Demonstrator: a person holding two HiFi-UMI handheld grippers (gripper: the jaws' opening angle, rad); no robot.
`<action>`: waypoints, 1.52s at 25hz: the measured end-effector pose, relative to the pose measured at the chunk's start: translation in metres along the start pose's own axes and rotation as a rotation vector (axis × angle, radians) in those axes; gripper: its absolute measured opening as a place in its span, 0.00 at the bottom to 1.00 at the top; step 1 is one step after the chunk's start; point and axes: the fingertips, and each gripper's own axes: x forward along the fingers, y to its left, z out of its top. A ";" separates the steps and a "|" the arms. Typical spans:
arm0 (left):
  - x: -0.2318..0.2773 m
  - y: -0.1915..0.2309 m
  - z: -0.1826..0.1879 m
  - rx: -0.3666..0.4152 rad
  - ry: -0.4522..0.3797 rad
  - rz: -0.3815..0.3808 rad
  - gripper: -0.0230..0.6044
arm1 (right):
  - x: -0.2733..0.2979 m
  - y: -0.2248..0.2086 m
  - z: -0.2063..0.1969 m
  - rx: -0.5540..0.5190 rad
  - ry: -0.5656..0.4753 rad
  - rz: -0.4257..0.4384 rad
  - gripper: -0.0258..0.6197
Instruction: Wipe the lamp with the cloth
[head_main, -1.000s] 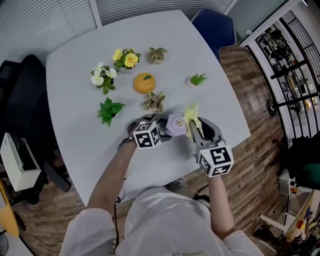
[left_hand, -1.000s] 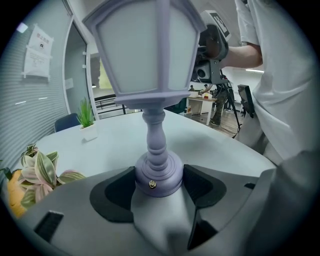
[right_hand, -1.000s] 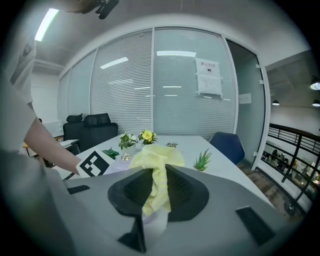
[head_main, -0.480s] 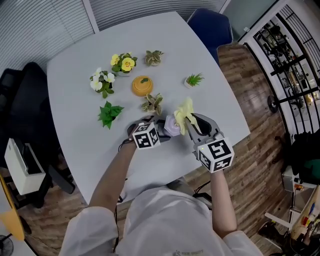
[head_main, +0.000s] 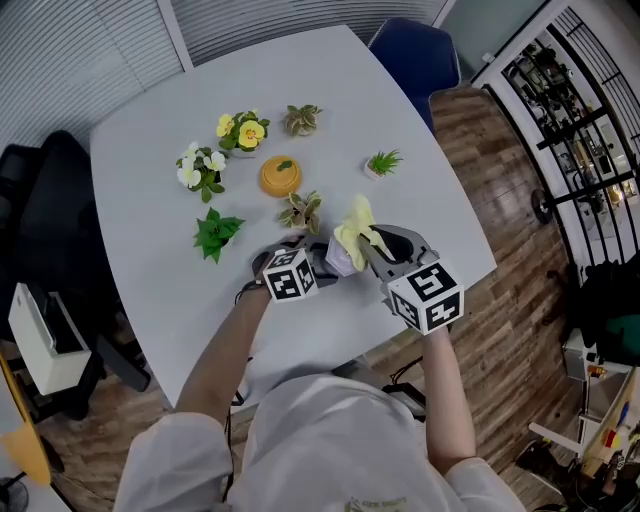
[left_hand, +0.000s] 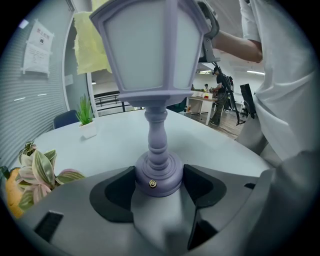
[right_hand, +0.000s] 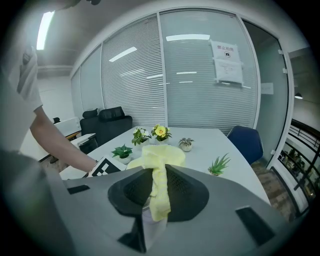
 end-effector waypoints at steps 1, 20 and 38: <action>0.000 0.000 0.000 0.000 0.001 -0.001 0.53 | 0.000 0.000 0.001 0.000 0.009 0.001 0.15; 0.001 0.000 -0.001 -0.006 0.006 -0.007 0.53 | 0.012 0.008 0.009 -0.009 0.115 -0.005 0.15; 0.000 0.000 0.000 -0.009 0.009 -0.011 0.53 | 0.016 0.030 0.024 -0.172 0.130 -0.037 0.15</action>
